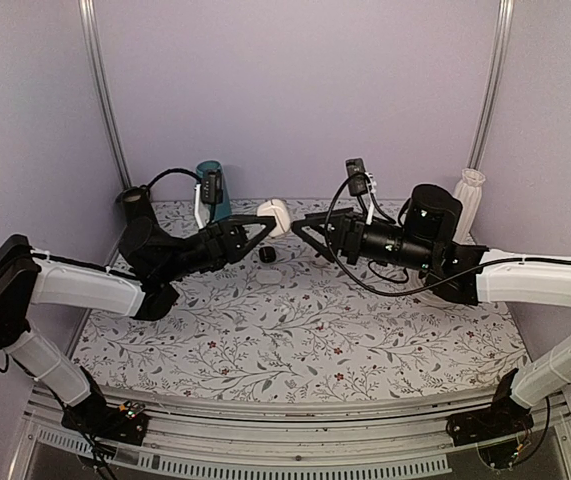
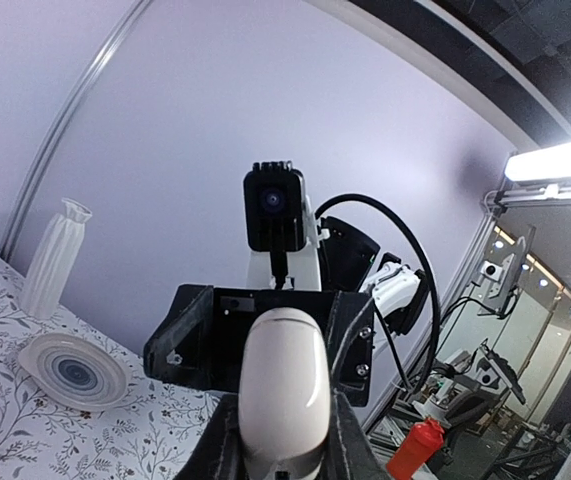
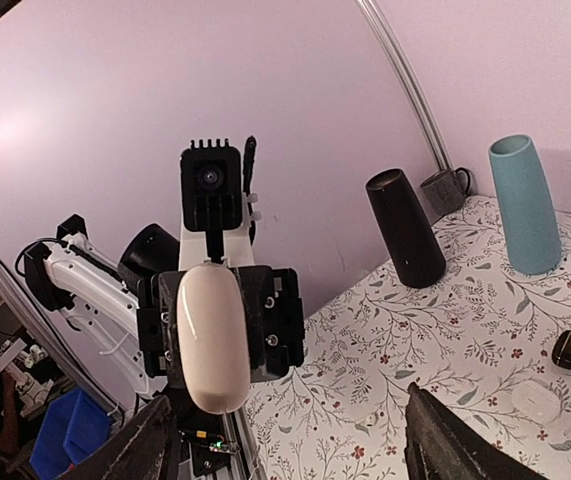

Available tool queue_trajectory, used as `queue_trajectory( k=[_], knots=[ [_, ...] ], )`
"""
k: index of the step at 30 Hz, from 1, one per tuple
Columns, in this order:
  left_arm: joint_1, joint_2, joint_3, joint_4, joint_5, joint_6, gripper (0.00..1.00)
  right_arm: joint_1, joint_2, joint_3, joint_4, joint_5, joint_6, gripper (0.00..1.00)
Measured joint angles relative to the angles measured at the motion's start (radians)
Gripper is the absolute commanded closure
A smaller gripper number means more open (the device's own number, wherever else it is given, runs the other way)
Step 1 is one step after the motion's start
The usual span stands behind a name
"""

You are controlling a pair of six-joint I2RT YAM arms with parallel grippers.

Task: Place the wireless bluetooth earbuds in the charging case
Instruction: Open the charging case, then pass from the left arm to the right

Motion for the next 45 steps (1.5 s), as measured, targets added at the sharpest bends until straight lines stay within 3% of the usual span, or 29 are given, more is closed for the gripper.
queue_trajectory(
  k=[32,35,41,45],
  knots=[
    [-0.036,0.002,0.032,-0.058,-0.023,0.021,1.00,-0.019,-0.007,-0.022,0.026,0.119,0.099,0.23],
    [-0.036,-0.001,0.032,-0.066,-0.038,0.029,1.00,-0.011,-0.006,-0.021,0.026,0.102,0.100,0.28],
    [-0.036,-0.001,0.032,-0.077,-0.054,0.042,1.00,-0.006,0.011,-0.020,0.049,0.060,0.130,0.49],
    [-0.037,-0.001,0.032,-0.078,-0.056,0.045,1.00,-0.006,0.031,-0.020,0.066,0.037,0.151,0.58]
  ],
)
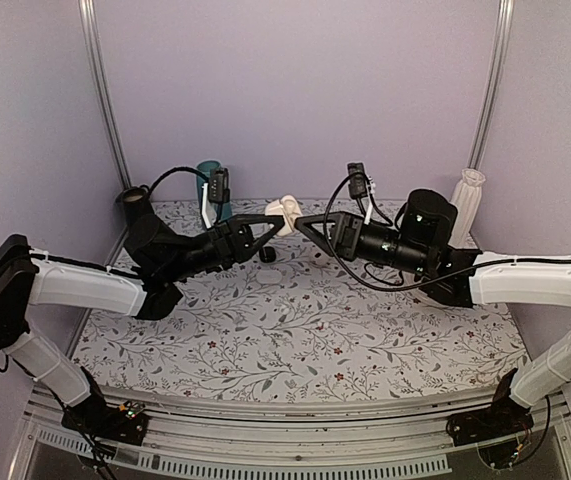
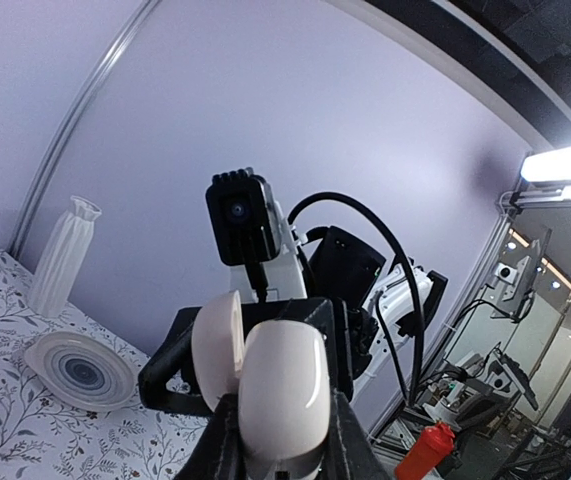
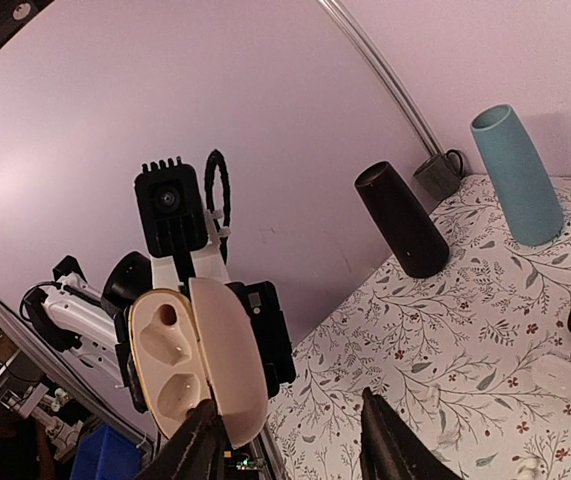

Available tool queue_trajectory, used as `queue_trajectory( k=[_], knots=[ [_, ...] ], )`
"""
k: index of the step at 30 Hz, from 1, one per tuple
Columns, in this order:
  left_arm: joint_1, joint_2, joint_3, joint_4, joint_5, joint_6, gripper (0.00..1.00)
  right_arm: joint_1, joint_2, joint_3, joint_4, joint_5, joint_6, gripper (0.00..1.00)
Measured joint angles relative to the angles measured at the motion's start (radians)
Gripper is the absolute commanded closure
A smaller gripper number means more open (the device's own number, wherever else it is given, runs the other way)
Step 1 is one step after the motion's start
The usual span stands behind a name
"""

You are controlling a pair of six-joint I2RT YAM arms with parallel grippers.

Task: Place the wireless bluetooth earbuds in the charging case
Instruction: Pass from the left arm to the right

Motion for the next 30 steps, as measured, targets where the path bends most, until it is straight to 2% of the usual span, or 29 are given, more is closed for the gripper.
queue_trajectory(
  k=[7,15,19,23,27,30],
  knots=[
    [0.000,0.000,0.000,0.000,0.002,0.000,1.00,0.000,0.015,0.000,0.029,-0.033,0.038,0.67],
    [0.000,0.000,0.001,0.000,0.005,0.000,1.00,0.000,0.017,0.003,0.057,-0.058,0.063,0.92],
    [0.000,0.000,0.003,-0.003,0.005,0.010,1.00,0.000,0.026,0.006,0.061,-0.062,0.082,0.96],
    [0.000,0.001,0.005,-0.005,0.006,0.023,0.84,0.000,0.027,0.006,0.061,-0.062,0.083,0.97],
    [0.000,0.001,0.006,-0.020,0.008,0.035,0.55,0.000,0.026,0.007,0.050,-0.057,0.075,0.97],
    [0.000,-0.005,0.006,-0.066,0.014,0.066,0.47,-0.001,0.021,0.022,-0.001,-0.050,0.042,0.97]
  ],
)
